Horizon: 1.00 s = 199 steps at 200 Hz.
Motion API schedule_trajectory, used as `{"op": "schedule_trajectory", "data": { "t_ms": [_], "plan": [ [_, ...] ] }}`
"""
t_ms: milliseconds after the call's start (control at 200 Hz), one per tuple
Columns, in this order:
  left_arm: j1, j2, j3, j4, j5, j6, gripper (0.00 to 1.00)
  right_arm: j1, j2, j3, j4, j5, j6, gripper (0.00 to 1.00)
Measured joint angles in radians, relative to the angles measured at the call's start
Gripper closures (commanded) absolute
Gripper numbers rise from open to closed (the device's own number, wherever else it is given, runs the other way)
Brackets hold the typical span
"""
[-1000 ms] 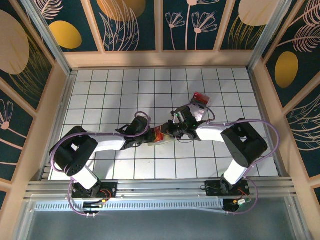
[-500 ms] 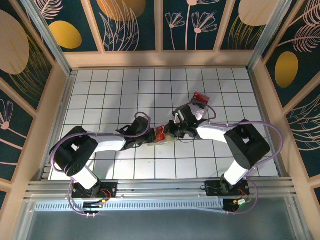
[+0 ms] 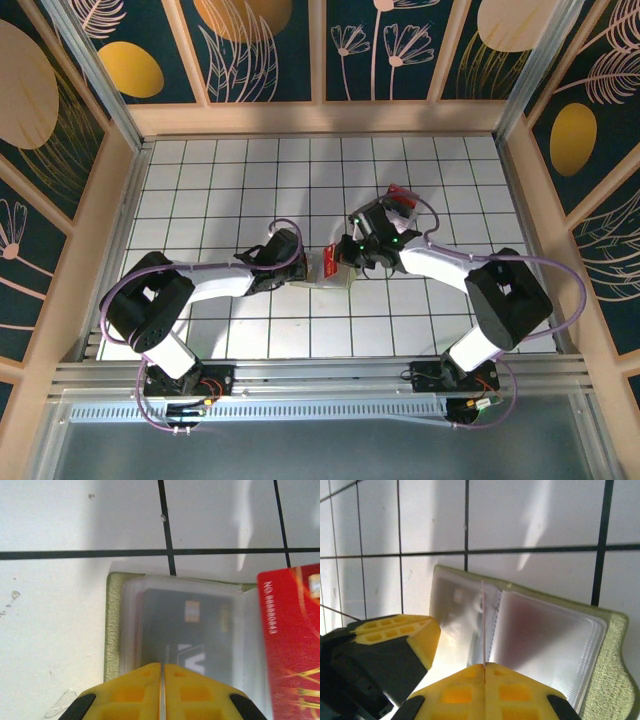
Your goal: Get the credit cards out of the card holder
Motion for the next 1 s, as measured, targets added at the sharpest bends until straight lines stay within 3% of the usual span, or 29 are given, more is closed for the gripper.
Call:
{"op": "schedule_trajectory", "data": {
  "t_ms": [215, 445, 581, 851, 996],
  "plan": [
    [0.001, -0.002, 0.036, -0.021, -0.012, 0.028, 0.75, -0.031, -0.052, 0.100, -0.114, 0.096, -0.119, 1.00],
    [0.001, -0.085, 0.038, -0.045, -0.023, 0.029, 0.45, -0.047, -0.097, 0.238, -0.230, 0.306, -0.299, 1.00],
    [0.001, -0.148, 0.038, -0.044, -0.045, 0.023, 0.35, -0.077, -0.119, 0.264, -0.253, 0.402, -0.394, 1.00],
    [0.001, -0.186, 0.035, -0.043, -0.078, 0.008, 0.22, -0.209, -0.101, 0.267, -0.301, 0.520, -0.497, 1.00],
    [0.001, -0.208, 0.021, -0.043, -0.104, 0.000, 0.16, -0.228, -0.072, 0.267, -0.298, 0.547, -0.595, 1.00]
  ]
}}
